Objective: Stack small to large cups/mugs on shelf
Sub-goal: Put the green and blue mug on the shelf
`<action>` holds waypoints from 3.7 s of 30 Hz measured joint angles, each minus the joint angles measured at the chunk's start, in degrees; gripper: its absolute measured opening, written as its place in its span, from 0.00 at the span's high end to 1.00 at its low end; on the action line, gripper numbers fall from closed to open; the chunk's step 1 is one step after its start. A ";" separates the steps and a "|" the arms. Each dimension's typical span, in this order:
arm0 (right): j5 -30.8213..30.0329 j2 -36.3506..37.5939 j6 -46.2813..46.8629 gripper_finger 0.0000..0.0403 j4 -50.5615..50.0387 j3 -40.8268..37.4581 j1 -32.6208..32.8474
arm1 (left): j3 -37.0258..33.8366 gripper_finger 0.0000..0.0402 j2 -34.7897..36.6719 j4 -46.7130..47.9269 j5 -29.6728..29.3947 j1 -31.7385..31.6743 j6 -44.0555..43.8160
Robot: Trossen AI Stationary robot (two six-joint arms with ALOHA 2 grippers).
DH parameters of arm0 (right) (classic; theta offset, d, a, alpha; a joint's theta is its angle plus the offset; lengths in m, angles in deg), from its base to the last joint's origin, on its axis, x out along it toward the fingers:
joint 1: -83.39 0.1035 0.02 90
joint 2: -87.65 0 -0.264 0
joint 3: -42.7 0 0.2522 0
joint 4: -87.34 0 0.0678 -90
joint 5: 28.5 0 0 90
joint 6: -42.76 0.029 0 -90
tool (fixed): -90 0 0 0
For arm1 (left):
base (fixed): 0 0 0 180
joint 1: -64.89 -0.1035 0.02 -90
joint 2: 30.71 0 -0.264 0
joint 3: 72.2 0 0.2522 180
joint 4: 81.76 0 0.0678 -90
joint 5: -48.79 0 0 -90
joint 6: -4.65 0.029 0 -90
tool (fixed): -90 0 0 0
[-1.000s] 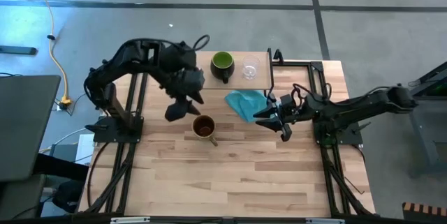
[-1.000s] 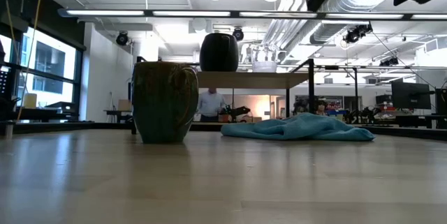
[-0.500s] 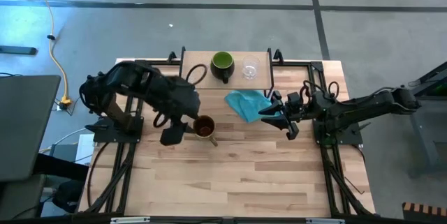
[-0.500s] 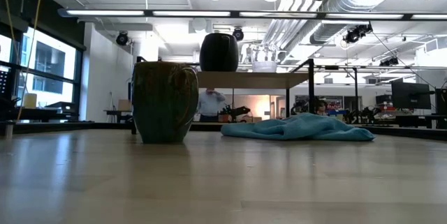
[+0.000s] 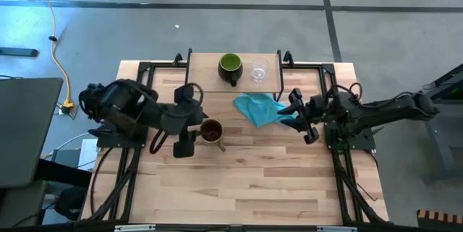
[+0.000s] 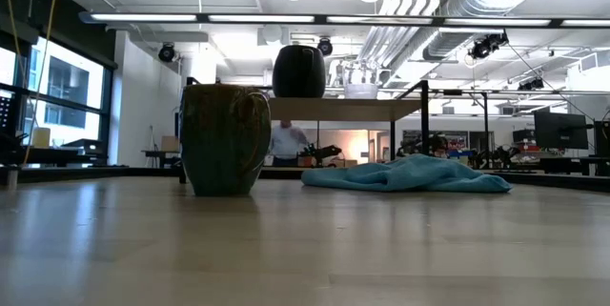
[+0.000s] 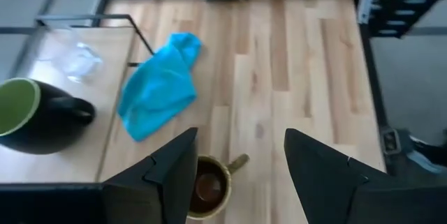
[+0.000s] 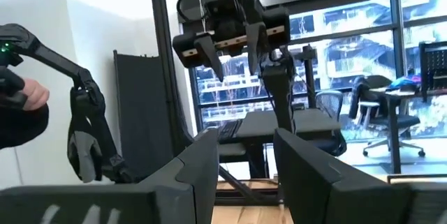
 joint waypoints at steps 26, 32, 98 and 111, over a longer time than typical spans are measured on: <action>-3.09 11.54 0.16 0.68 -17.25 0.00 -0.17 | -1.18 0.50 0.47 3.19 -35.87 15.84 -14.82; -3.63 11.56 0.23 0.68 -18.32 0.00 -0.17 | -1.40 0.50 0.46 3.15 -39.59 17.86 -13.37; -14.30 11.26 5.60 0.68 -16.86 0.00 -0.17 | -1.40 0.50 28.61 -11.46 55.43 -18.54 35.05; -16.70 11.28 5.36 0.68 -16.34 0.00 -0.17 | -1.39 0.50 35.01 -16.34 32.71 -20.98 27.71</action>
